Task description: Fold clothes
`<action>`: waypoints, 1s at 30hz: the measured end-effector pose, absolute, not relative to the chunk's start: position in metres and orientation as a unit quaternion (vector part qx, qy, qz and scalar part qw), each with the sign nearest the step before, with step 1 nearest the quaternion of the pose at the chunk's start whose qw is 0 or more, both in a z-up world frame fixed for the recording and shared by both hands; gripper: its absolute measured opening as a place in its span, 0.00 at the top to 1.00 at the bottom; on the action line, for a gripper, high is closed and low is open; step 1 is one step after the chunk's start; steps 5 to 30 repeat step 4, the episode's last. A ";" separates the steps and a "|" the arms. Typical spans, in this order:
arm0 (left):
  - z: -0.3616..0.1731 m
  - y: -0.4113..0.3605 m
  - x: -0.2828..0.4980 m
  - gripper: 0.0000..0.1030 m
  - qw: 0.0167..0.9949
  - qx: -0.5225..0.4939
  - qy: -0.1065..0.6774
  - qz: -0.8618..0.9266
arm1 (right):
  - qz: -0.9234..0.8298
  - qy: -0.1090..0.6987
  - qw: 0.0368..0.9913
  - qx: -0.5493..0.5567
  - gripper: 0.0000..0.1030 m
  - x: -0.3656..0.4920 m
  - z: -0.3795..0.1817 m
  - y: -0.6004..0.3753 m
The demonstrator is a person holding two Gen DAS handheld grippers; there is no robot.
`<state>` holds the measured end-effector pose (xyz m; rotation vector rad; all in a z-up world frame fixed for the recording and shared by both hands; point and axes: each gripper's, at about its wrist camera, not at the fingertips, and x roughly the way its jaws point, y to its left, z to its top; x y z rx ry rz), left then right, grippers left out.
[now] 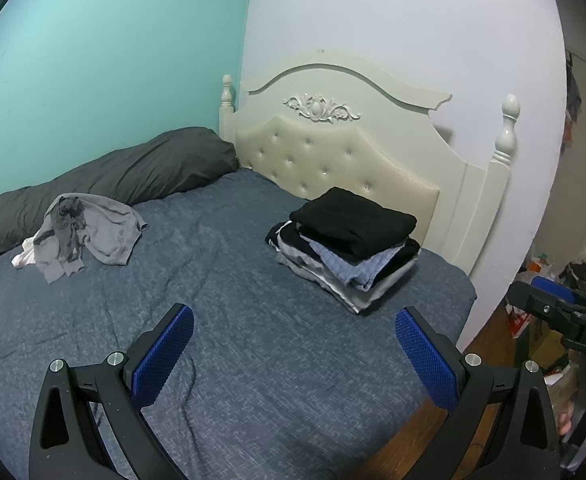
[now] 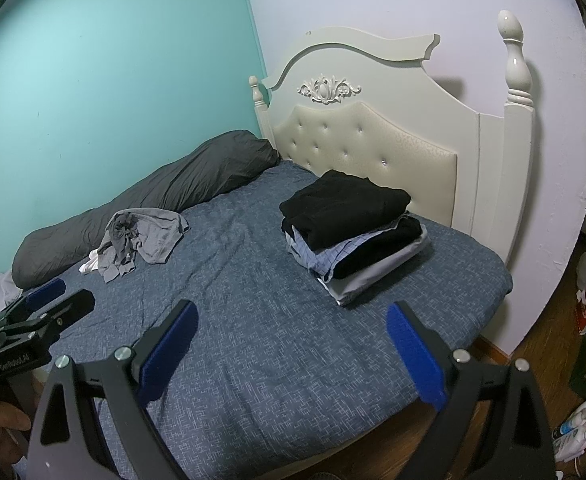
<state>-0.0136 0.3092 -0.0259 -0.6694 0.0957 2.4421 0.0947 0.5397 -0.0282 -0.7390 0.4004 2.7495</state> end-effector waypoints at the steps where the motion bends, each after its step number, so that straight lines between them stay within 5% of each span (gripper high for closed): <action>1: -0.026 0.309 -0.014 0.00 0.300 -0.253 0.036 0.919 | 0.948 0.139 0.133 -0.255 0.07 0.095 -0.028 0.540; 30: -0.026 0.310 -0.015 0.00 0.300 -0.255 0.036 0.919 | 0.948 0.139 0.133 -0.255 0.07 0.095 -0.028 0.539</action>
